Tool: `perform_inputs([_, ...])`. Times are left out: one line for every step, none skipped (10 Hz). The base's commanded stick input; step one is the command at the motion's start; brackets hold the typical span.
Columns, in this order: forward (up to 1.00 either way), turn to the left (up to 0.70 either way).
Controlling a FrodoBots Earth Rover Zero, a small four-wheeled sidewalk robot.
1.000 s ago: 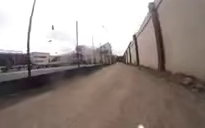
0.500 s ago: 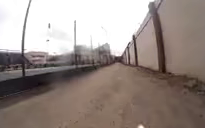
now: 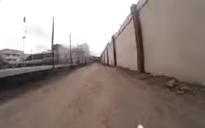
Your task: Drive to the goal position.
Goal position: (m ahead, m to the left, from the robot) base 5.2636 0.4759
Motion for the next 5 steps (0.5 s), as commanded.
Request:
perform_inputs([0.3, 0.0])
perform_inputs([0.3, 0.0])
perform_inputs([0.3, 0.0])
perform_inputs([0.3, 0.0])
perform_inputs([0.3, 0.0])
